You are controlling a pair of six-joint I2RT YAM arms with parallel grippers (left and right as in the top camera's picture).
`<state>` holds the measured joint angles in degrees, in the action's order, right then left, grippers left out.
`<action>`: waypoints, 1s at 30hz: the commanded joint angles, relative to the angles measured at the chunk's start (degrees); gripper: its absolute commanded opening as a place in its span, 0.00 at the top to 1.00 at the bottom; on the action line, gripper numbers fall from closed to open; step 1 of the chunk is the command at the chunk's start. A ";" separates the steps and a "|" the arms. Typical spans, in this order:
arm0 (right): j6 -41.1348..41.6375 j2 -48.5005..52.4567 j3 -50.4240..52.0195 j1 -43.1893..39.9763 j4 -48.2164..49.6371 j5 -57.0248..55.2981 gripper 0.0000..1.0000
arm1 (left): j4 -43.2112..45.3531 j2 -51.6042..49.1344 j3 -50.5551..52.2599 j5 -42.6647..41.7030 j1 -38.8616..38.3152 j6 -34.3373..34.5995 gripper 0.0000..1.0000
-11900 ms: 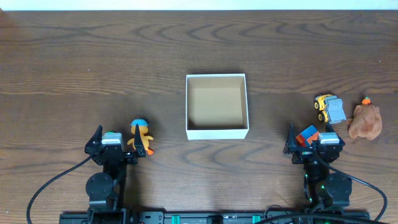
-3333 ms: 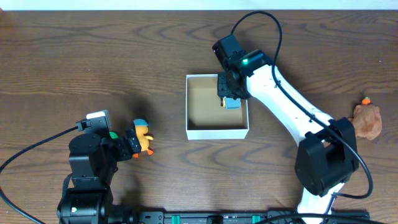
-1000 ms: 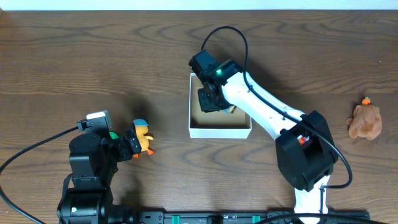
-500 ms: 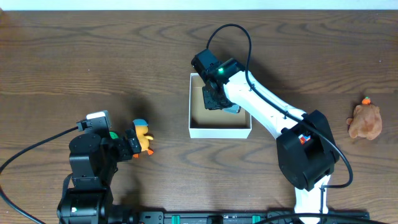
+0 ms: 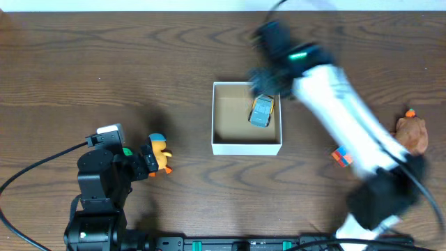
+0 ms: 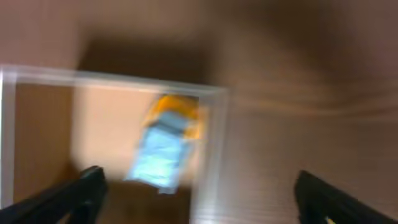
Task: Pack container
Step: 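Move the right gripper back to the brown teddy bear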
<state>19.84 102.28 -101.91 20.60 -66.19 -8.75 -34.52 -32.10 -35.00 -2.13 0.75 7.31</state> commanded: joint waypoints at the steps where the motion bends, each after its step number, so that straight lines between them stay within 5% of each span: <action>1: -7.28 -6.54 -1.16 -11.04 -2.73 -2.19 0.01 | 0.00 -0.07 -1.51 0.68 0.31 0.11 0.02; 12: -21.68 -2.49 7.02 -45.42 -3.10 0.24 0.01 | 0.00 -0.07 -1.51 0.68 0.31 0.11 0.02; 27: -22.47 11.26 17.22 -53.20 6.36 1.27 0.01 | 0.02 -0.07 -1.51 0.68 0.31 0.11 0.02; 30: -21.49 12.52 17.59 -53.20 6.45 1.33 0.08 | 0.02 -0.07 -1.51 0.68 0.31 0.11 0.02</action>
<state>-2.02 113.32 -84.93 -32.51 -59.96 -8.21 -34.50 -32.10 -35.03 -2.15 0.75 7.31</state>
